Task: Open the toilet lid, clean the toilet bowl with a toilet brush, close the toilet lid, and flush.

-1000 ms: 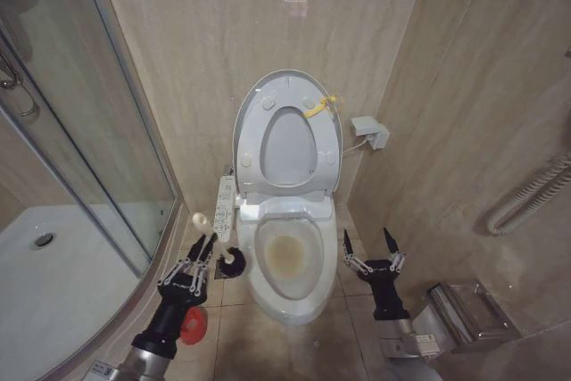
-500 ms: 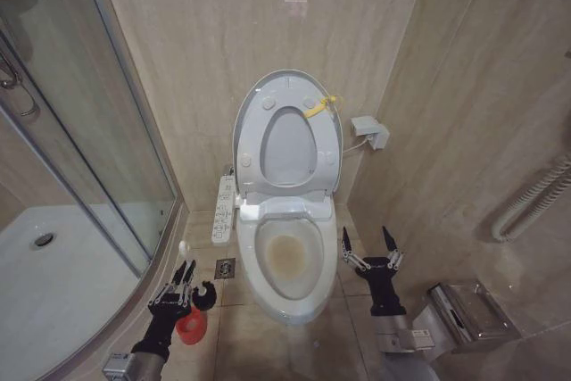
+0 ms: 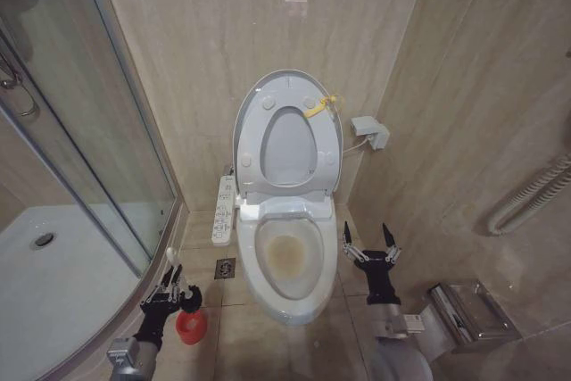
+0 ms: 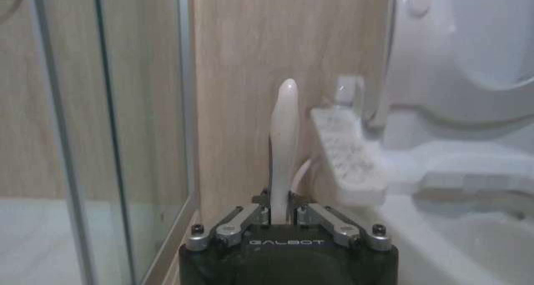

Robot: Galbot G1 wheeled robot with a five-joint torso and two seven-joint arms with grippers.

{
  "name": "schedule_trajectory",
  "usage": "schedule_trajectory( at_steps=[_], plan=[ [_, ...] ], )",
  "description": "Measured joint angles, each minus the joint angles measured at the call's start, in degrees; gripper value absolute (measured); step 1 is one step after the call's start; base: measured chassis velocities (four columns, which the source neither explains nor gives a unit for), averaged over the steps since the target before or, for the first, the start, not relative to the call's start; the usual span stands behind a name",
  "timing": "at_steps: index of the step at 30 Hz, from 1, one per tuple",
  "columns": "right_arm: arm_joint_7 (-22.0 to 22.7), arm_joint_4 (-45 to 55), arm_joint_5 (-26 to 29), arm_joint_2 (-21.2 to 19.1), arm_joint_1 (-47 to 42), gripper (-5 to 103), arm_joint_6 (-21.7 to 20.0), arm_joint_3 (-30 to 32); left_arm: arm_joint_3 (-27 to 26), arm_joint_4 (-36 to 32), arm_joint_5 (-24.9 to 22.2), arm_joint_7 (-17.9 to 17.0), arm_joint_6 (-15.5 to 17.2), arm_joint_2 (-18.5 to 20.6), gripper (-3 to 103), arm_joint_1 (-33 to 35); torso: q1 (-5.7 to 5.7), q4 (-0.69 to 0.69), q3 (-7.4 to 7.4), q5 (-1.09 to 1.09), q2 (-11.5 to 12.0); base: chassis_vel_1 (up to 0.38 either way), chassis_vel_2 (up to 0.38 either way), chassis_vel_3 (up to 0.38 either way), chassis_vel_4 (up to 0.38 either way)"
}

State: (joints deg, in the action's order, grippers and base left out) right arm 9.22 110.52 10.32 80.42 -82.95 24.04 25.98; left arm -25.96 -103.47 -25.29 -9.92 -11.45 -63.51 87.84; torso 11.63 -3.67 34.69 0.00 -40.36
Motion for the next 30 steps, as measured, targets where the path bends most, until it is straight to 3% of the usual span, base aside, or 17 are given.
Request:
schedule_trajectory(
  at_steps=[13,20,30],
  plan=[
    [0.06,-2.14,0.42,-0.44,1.66,100,-0.36,-0.45,4.97,19.87,0.9,2.3,-3.55,-1.78,14,-10.4,0.0,0.01,0.0,0.0,0.0,0.0,0.0,0.0,0.0],
    [0.08,-2.55,0.57,-0.55,1.86,100,-0.41,-0.76,6.15,25.94,1.6,4.26,-5.24,-3.48,14,-13.47,0.0,0.01,0.0,0.0,0.0,0.0,0.0,0.0,0.0],
    [0.11,-2.52,0.4,-0.43,1.23,100,-0.23,-1.06,6.33,29.01,2.05,5.43,-5.44,-3.13,14,-14.87,0.0,0.01,0.0,0.0,0.0,0.0,0.0,0.0,0.0]
  ],
)
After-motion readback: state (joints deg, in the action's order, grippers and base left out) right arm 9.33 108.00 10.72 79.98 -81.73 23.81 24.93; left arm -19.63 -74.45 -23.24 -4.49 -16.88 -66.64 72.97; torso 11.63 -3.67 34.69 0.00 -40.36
